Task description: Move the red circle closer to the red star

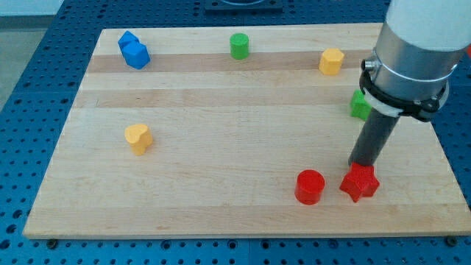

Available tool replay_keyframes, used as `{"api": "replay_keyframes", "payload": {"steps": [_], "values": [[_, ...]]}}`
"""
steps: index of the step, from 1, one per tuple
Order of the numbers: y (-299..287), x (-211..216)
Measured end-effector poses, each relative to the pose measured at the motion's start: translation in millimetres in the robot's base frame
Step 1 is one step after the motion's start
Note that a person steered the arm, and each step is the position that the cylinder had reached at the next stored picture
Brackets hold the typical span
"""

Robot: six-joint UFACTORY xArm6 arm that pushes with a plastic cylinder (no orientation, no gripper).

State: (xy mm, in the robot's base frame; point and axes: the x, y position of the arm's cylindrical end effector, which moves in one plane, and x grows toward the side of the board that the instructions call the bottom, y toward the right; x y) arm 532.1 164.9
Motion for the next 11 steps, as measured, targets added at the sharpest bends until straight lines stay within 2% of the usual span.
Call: {"api": "replay_keyframes", "payload": {"steps": [1, 2, 4, 5, 6, 9, 11], "values": [[-1, -2], [-45, -15], [-133, 10], [-131, 36], [-128, 45], [-127, 40], [-63, 40]]}}
